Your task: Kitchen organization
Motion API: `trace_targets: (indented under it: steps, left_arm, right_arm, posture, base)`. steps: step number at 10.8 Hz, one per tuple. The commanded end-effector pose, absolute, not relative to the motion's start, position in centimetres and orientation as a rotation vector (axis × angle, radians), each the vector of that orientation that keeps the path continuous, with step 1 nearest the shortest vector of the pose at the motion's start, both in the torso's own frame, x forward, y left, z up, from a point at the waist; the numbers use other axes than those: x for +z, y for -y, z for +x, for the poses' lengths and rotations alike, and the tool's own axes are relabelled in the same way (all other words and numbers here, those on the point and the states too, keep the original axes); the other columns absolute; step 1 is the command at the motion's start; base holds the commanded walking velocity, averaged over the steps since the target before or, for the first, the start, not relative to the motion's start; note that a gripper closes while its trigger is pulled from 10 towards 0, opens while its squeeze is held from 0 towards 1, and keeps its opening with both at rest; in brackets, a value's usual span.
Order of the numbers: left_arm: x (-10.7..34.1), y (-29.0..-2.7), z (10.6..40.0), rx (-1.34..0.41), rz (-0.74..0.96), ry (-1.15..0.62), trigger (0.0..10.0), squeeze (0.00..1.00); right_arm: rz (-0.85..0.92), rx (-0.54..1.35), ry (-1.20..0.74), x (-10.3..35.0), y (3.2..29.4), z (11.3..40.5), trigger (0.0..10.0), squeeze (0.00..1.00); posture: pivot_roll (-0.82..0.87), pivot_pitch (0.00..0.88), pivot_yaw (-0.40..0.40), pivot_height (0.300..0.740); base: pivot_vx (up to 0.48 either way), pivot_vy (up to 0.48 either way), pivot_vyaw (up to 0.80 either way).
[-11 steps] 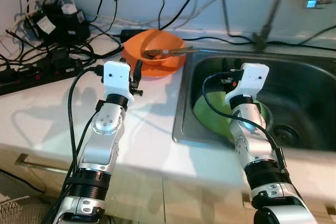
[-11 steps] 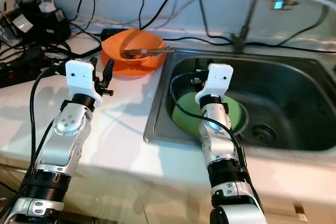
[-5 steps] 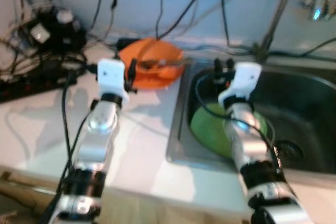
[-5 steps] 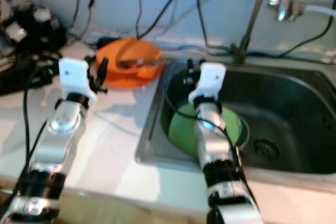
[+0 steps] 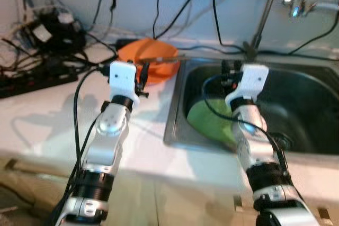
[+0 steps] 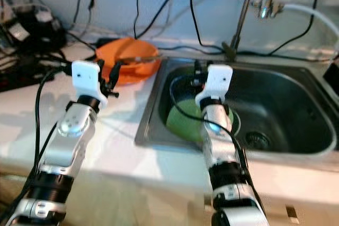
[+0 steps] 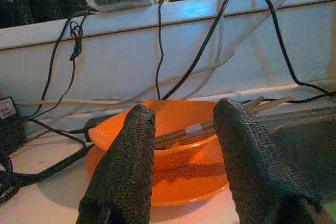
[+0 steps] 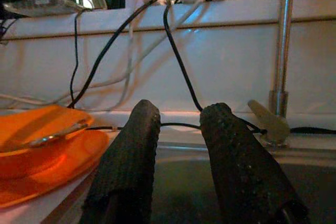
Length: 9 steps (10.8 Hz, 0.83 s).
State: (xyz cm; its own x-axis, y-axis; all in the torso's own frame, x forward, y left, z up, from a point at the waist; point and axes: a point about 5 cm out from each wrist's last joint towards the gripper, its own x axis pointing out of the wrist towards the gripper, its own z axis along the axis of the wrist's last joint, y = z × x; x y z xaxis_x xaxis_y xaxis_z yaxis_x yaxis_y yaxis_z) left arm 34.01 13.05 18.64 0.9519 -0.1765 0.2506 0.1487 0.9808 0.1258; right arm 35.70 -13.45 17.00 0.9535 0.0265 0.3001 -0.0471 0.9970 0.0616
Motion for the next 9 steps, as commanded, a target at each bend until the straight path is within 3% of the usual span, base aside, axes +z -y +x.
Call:
trace_targets:
  steps: [1,7,9]
  left_arm:
    - [18.96,-13.19,34.34,-0.168,0.103,0.257,10.0,0.0]
    - [18.92,-13.25,34.31,-0.157,0.113,0.249,10.0,0.0]
    - [18.82,-12.83,34.27,-0.179,0.119,0.246,10.0,0.0]
  right_arm:
    - [0.071,0.035,0.3,17.28,13.48,35.86,10.0,0.0]
    - [0.071,0.029,0.271,16.86,13.63,35.87,10.0,0.0]
    - [0.075,0.025,0.266,16.82,13.78,35.94,10.0,0.0]
  posture:
    - [0.19,0.008,0.031,0.74]
    - [0.19,0.014,0.033,0.74]
    - [0.19,0.014,0.033,0.74]
  base:
    - [0.0,0.251,0.0]
    - [0.0,0.477,0.0]
    - [0.0,0.0,0.0]
